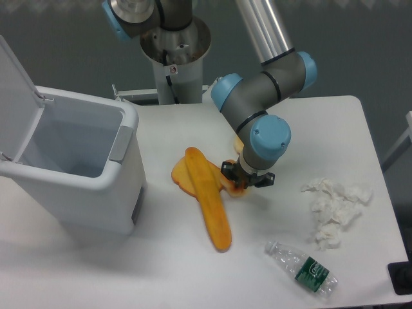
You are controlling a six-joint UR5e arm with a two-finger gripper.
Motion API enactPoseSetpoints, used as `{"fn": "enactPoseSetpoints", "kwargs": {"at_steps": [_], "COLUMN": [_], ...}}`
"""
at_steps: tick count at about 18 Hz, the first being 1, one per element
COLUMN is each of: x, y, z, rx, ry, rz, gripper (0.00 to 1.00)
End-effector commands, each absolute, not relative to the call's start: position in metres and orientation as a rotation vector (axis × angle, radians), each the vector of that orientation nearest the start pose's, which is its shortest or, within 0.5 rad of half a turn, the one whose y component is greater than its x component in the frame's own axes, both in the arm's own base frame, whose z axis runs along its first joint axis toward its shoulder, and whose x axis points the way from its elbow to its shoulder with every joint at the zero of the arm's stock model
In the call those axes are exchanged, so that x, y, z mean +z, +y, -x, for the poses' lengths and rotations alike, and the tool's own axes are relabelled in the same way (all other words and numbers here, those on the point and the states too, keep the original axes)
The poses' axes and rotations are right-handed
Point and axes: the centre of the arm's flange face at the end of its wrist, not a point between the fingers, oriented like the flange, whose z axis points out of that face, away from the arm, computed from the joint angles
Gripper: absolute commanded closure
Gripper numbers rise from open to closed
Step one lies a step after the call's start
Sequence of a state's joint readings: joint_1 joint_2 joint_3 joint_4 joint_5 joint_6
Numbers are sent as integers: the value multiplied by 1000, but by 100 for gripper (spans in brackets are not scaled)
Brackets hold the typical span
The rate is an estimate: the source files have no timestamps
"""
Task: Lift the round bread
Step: 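Lift the held bun up and carry it toward the tissue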
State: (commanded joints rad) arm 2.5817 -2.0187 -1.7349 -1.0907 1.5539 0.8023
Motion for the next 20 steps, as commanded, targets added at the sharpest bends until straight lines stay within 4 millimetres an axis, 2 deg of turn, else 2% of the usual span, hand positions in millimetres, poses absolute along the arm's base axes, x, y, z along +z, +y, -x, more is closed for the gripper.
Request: {"fn": "enactPoseSetpoints", "kwargs": {"at_steps": [3,5,6,8,11,15,18,20], "x": [214,225,235,270,311,354,373,381], "y": [427,430,434,440,438,444,438,434], "z": [434,443,449,461,485,512,524,527], "rx": [-168,-133,-104,-11,79,87,109,101], "ry": [-342,-340,-338,-339,-353,-304,-246,-133], "rz": [3179,3166,3155,3125,3076,3082,3078,3093], "gripper": [100,100,100,100,100,100,100,100]}}
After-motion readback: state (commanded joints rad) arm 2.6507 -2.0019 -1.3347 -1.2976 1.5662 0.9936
